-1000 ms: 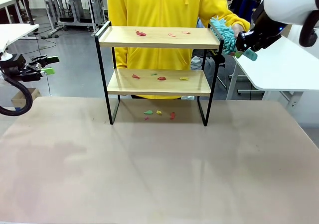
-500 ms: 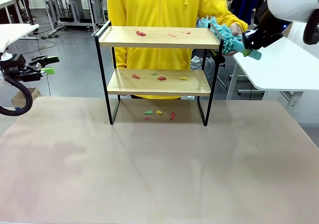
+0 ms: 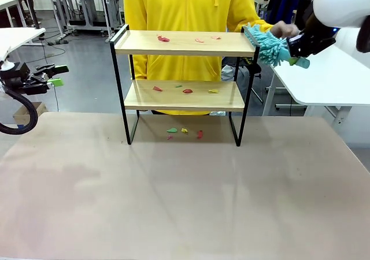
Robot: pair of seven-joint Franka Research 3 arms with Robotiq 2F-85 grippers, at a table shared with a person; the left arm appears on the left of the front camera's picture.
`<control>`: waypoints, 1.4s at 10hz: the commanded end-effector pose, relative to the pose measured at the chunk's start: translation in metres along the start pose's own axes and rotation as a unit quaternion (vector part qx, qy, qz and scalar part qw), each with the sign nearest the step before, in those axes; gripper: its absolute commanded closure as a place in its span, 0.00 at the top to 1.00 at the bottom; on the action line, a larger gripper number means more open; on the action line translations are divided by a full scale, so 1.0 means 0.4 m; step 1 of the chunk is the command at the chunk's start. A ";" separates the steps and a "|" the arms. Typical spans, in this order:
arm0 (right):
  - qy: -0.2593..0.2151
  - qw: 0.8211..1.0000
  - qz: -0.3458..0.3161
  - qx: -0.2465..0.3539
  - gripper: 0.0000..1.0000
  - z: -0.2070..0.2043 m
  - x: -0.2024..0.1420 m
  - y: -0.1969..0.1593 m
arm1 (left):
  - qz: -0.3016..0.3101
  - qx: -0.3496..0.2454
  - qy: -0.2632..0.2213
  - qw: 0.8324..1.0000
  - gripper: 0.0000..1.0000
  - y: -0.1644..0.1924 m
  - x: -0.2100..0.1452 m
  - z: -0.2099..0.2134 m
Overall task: Clean the shelf.
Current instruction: Pick up the Duster handed by the human, then clean the specific section of the Shelf indicated by the human with the Duster.
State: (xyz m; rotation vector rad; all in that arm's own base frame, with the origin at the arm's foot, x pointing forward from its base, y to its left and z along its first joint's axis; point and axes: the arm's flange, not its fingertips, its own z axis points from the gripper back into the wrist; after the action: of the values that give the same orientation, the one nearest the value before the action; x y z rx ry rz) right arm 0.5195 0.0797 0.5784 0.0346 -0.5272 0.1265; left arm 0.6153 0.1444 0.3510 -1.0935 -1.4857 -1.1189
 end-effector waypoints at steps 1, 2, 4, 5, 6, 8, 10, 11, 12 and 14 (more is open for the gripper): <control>0.001 1.000 0.008 0.006 0.00 -0.002 -0.002 0.011 | -0.005 0.000 0.002 1.000 1.00 -0.002 0.005 -0.001; 0.001 1.000 0.008 0.006 0.00 -0.002 -0.002 0.011 | -0.005 0.000 0.002 1.000 1.00 -0.002 0.005 -0.001; 0.001 1.000 0.008 0.006 0.00 -0.002 -0.002 0.011 | -0.005 0.000 0.002 1.000 1.00 -0.002 0.005 -0.001; 0.001 1.000 0.008 0.006 0.00 -0.002 -0.002 0.011 | -0.005 0.000 0.002 1.000 1.00 -0.002 0.005 -0.001; 0.001 1.000 0.008 0.006 0.00 -0.002 -0.002 0.011 | -0.005 0.000 0.002 1.000 1.00 -0.002 0.005 -0.001; 0.001 1.000 0.008 0.006 0.00 -0.002 -0.002 0.011 | -0.005 0.000 0.002 1.000 1.00 -0.002 0.005 -0.001; 0.001 1.000 0.008 0.006 0.00 -0.002 -0.002 0.011 | -0.005 0.000 0.002 1.000 1.00 -0.002 0.005 -0.001; 0.001 1.000 0.008 0.006 0.00 -0.002 -0.002 0.011 | -0.005 0.000 0.002 1.000 1.00 -0.002 0.005 -0.001; 0.001 1.000 0.008 0.006 0.00 -0.002 -0.002 0.011 | -0.005 0.000 0.002 1.000 1.00 -0.002 0.005 -0.001; 0.028 0.999 0.028 0.005 0.13 0.018 -0.003 -0.046 | -0.005 0.000 0.002 1.000 1.00 -0.002 0.005 -0.001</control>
State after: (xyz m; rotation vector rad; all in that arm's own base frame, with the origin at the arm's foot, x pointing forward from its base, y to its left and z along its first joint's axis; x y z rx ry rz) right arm 0.5184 0.0795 0.5735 0.0320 -0.4996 0.1443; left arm 0.6153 0.1444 0.3509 -1.0934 -1.4857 -1.1188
